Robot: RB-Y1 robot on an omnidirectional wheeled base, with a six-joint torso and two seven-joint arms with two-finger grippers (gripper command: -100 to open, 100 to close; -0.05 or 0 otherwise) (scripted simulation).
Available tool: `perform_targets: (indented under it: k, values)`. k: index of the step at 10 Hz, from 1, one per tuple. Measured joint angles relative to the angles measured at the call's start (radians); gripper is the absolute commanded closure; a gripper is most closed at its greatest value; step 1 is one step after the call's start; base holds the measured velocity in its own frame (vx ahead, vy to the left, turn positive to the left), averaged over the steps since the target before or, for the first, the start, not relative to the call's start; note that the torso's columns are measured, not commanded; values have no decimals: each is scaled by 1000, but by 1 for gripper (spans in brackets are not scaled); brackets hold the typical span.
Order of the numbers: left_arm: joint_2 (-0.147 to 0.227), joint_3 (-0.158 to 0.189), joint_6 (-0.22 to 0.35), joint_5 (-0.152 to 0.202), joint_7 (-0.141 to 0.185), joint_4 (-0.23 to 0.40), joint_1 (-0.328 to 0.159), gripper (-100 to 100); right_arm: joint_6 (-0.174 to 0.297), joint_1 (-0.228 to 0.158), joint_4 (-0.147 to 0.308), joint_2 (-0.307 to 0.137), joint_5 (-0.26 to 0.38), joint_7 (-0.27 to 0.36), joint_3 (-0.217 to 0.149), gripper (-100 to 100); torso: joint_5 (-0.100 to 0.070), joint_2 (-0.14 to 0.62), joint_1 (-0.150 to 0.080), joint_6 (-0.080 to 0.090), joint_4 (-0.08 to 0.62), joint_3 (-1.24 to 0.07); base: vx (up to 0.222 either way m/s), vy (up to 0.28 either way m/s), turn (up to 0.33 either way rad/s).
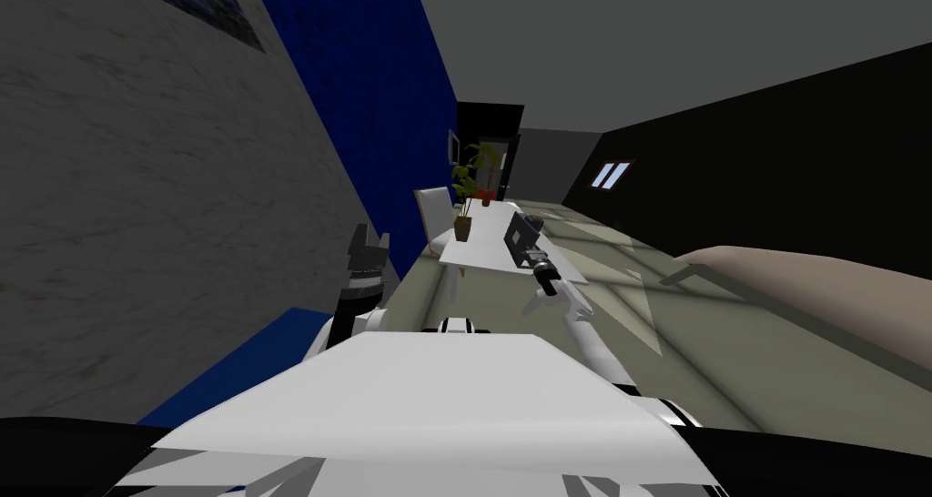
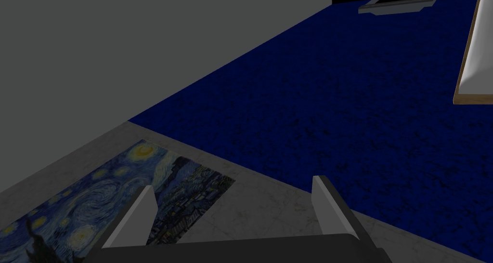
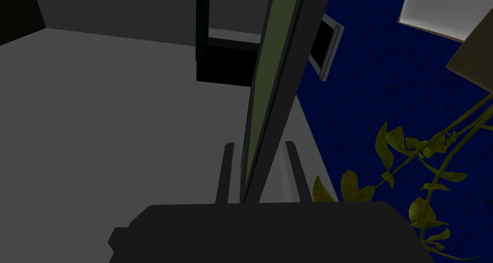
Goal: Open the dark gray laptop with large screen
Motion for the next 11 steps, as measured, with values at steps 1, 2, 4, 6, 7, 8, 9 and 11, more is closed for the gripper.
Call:
perform_targets:
  k: [1, 2, 4, 6, 7, 8, 9, 11]
  values:
    - [0, 0, 0, 0, 0, 0, 0, 0, -14, -9, 17, 18, -10, -12, -5, 100, 0, -1, 0, 0, 0, -1, -6, -76, -37]
    - [0, 0, 0, 0, 0, 0, 0, 0, -38, -22, 43, 38, -30, -32, -15, 100, -1, -2, -3, 1, -2, -1, -11, -84, -30]
    - [0, 0, 0, 0, 0, 0, 0, 0, -59, -30, 49, 61, -48, -55, -24, 100, -1, -1, 1, -1, -2, 0, 7, -52, 0]
    - [0, 0, 0, 0, 0, 0, 0, 0, -65, -23, 35, 93, -40, -67, -24, 100, 0, -2, 3, -4, -2, -1, 33, -92, 1]
    - [0, 0, 0, 0, 0, 0, 0, 0, -76, -7, 22, 125, -29, -69, -31, 100, -2, -3, 3, -4, -5, -1, 36, -79, -5]
    - [0, 0, 0, 0, 0, 0, 0, 0, -80, 1, 12, 141, -25, -73, -30, 100, -2, -3, 4, -5, -6, -2, 37, -86, -3]
    - [0, 0, 0, 0, 0, 0, 0, 0, -99, 7, 21, 172, -16, -77, -40, 100, -4, -5, 2, -5, -7, -3, 28, -73, -1]
    - [0, 0, 0, 0, 0, 0, 0, 0, -106, 32, 0, 219, -3, -87, -40, 100, -4, -5, 3, -6, -8, -3, 33, -86, -6]
